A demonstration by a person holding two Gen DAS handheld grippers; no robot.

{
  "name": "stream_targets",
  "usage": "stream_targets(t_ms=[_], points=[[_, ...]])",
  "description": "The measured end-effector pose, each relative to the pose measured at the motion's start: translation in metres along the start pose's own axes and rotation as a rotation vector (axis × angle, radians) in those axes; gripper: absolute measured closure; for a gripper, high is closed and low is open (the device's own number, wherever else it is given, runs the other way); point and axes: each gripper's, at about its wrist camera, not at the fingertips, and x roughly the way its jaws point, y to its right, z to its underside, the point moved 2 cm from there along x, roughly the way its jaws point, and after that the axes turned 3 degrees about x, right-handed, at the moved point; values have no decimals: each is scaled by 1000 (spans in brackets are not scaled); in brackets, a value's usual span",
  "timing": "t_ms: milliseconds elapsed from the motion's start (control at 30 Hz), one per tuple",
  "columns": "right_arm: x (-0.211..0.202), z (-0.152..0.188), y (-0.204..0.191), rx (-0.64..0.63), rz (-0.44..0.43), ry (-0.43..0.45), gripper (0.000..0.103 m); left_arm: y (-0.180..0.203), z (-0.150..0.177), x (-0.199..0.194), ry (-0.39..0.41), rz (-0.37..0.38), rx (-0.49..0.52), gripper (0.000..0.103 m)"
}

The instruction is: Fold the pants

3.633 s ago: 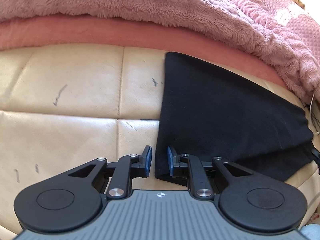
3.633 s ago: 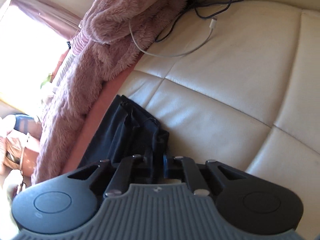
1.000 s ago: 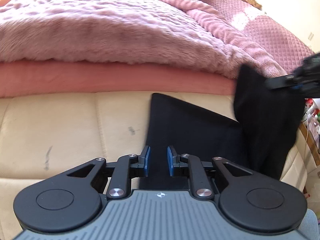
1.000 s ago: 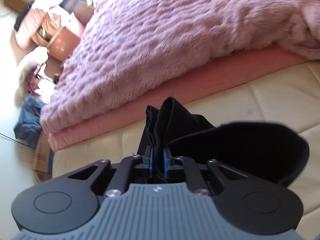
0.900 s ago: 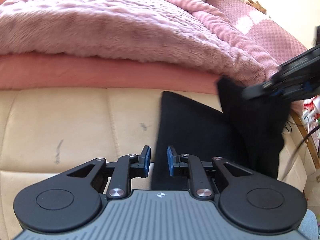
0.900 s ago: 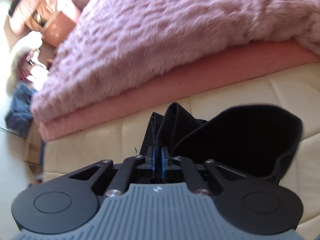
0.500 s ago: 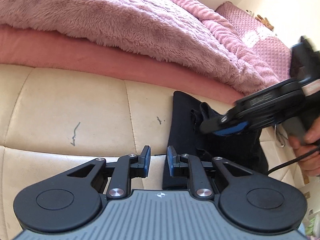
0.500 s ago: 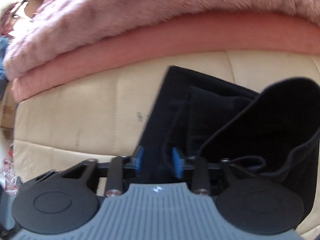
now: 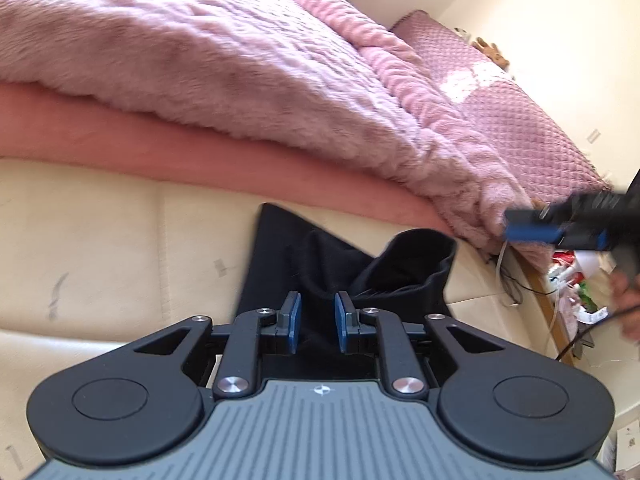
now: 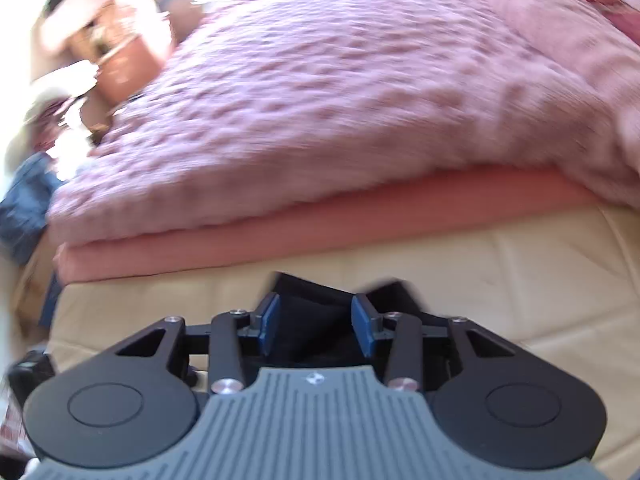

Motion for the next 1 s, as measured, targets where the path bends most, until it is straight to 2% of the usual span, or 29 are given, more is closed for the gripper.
stream_targets(t_ms=[200, 300, 400, 467, 533, 700, 767, 833, 900, 1000], points=[[37, 4, 61, 59, 121, -12, 67, 29, -17, 31, -21, 42, 32, 84], [74, 5, 79, 78, 125, -47, 77, 35, -22, 49, -41, 67, 21, 84], [95, 7, 84, 51, 116, -70, 78, 39, -25, 65, -79, 134, 3, 84], [102, 10, 79, 35, 79, -78, 78, 45, -25, 74, -112, 188, 23, 79], [103, 10, 75, 17, 59, -74, 78, 52, -22, 81, -138, 226, 65, 54], [97, 12, 73, 3, 31, -83, 78, 70, -15, 105, -193, 202, 179, 51], [96, 16, 72, 12, -3, -92, 78, 75, -14, 115, -221, 189, 190, 56], [92, 19, 69, 2, -6, -85, 78, 77, -12, 111, -234, 206, 183, 93], [81, 21, 66, -24, -5, -64, 78, 75, -10, 95, -208, 204, 176, 97], [59, 26, 62, -55, -19, -28, 78, 61, -3, 63, -184, 187, 132, 97]])
